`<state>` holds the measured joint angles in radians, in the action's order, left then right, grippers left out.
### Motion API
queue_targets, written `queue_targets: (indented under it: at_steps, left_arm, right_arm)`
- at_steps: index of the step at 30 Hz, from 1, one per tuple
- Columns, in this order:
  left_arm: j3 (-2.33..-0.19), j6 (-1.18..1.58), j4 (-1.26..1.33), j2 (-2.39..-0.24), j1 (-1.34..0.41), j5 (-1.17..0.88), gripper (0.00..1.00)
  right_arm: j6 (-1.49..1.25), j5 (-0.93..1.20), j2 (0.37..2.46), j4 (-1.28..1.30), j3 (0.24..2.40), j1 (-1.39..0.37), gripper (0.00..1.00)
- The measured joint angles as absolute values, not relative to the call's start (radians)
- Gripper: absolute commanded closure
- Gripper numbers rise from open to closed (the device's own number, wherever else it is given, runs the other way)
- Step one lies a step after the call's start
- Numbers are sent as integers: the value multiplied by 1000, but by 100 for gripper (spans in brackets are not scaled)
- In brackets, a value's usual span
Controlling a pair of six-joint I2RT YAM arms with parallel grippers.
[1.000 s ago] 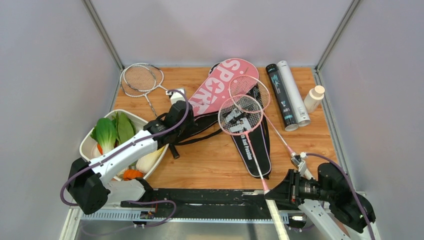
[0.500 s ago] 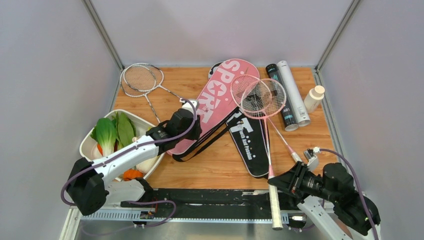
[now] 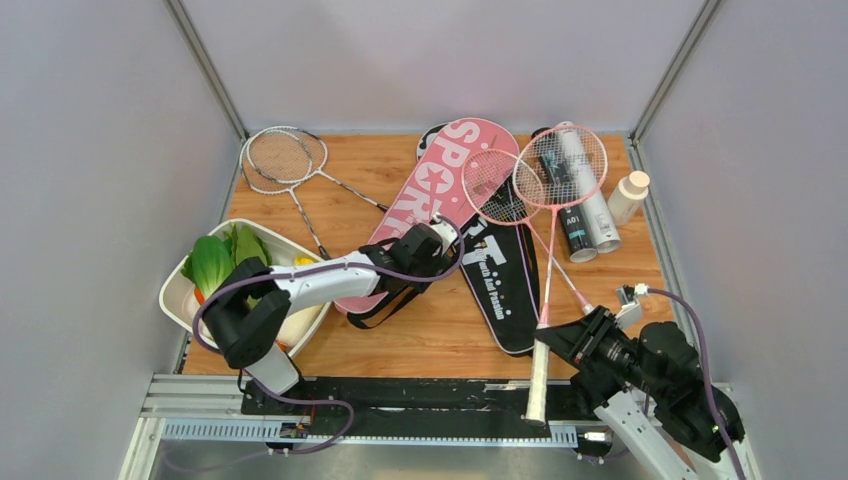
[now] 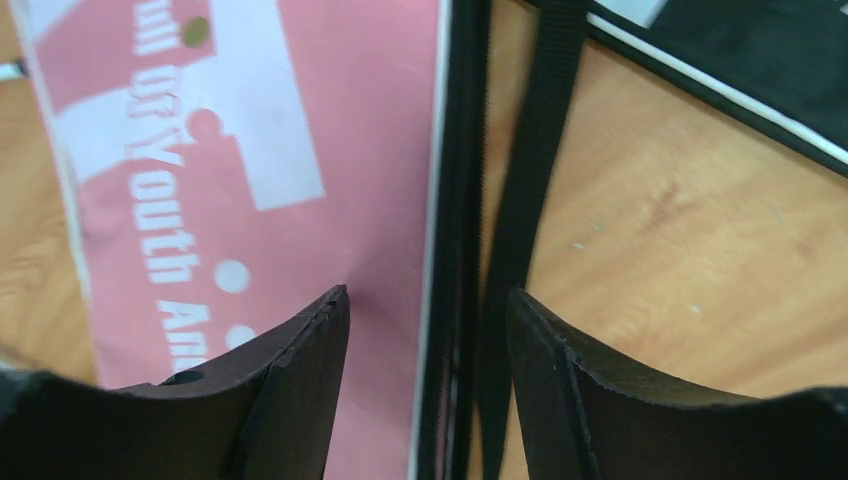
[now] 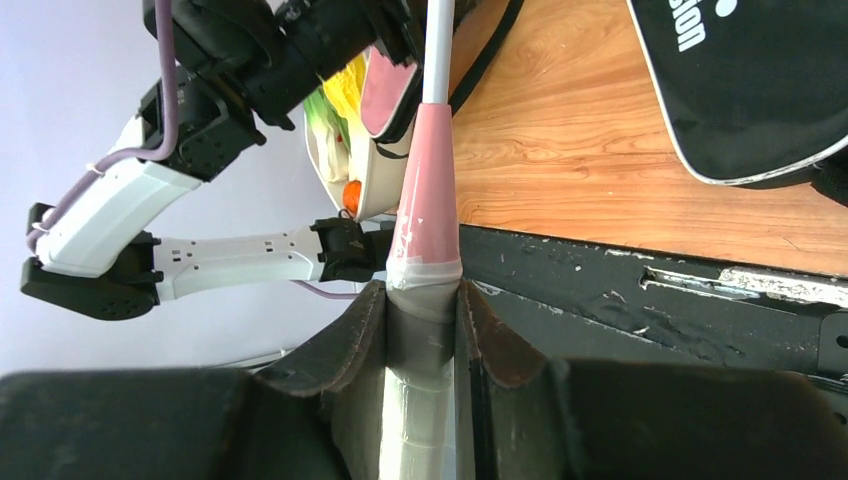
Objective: Pack up the badminton gear
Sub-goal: Open the racket bag at the center of the board.
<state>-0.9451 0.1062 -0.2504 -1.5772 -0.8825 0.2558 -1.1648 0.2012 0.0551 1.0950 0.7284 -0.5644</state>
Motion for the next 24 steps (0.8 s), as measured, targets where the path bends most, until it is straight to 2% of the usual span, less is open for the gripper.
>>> queue_targets:
  at_steps: [3, 5, 7, 8, 10, 17, 24]
  left_arm:
    - [-993, 45, -249, -1634, -889, 343, 43]
    - [-997, 16, -246, -1642, -890, 393, 56]
    - [-997, -9, -239, -1642, -893, 426, 77]
    - [-997, -24, -234, -1642, -897, 437, 92]
    - [-998, -46, -226, -1642, -907, 458, 99]
    - [-1030, -62, -251, -1644, -904, 488, 100]
    - [-1234, 105, -398, -1631, -825, 423, 100]
  right_arm:
    - [-1165, 202, 45, 1090, 703, -564, 100]
    - [-1165, 202, 44, 1092, 700, -564, 100]
    - [-1161, 204, 43, 1088, 700, -564, 100]
    - [-1157, 204, 43, 1085, 700, -564, 100]
    - [-1152, 211, 43, 1079, 698, -564, 100]
    - [-1110, 286, 38, 1069, 664, -564, 100]
    - [-1067, 520, 36, 1055, 596, -564, 100]
